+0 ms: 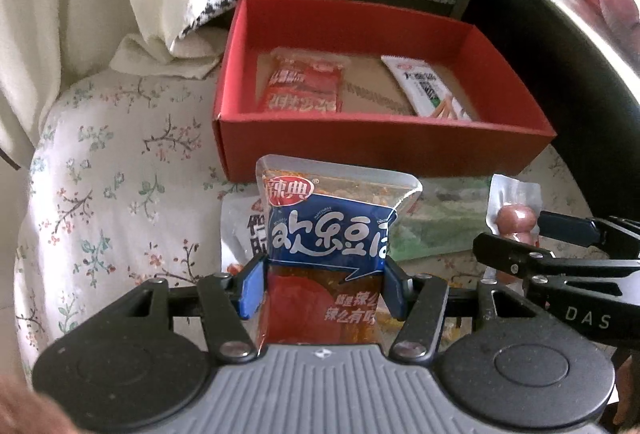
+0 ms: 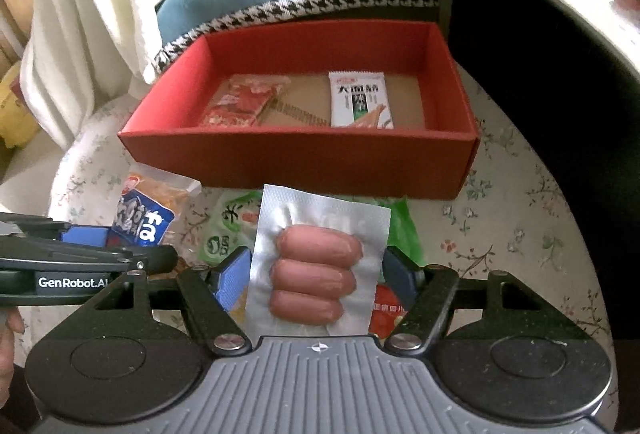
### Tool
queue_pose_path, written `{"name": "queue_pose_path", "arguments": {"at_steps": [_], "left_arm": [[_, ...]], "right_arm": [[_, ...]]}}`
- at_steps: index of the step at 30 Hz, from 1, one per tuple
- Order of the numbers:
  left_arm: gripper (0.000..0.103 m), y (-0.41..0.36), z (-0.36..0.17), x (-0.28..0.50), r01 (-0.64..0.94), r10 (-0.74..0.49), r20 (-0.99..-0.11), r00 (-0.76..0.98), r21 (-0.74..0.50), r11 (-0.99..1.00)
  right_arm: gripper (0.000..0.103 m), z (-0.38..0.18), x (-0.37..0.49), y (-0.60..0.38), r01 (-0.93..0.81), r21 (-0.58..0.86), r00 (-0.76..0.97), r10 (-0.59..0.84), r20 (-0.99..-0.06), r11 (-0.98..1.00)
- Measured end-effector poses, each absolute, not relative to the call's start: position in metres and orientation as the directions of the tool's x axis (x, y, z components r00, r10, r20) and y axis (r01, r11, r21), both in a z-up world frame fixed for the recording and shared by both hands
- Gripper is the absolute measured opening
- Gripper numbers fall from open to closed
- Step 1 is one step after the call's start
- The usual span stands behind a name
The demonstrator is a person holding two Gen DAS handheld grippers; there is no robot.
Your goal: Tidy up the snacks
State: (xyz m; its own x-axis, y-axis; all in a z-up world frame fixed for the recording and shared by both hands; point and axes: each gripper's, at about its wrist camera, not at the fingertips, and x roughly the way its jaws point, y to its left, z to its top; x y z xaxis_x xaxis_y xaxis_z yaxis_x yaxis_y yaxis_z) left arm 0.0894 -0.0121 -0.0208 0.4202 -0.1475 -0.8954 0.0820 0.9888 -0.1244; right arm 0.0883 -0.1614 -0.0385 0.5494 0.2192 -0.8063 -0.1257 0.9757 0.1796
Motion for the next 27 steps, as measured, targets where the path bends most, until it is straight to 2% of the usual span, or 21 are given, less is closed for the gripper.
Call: {"name": "queue_pose_path", "arguments": {"at_steps": [27], "left_arm": [[0.051,-0.019,0.019,0.096,0.064,-0.104,-0.781,0.615,-0.082,0.995]], "right_arm": [[0.077,0.002,0.103,-0.164,-0.119,0.170,0.688,0.205,-0.696,0.978]]}}
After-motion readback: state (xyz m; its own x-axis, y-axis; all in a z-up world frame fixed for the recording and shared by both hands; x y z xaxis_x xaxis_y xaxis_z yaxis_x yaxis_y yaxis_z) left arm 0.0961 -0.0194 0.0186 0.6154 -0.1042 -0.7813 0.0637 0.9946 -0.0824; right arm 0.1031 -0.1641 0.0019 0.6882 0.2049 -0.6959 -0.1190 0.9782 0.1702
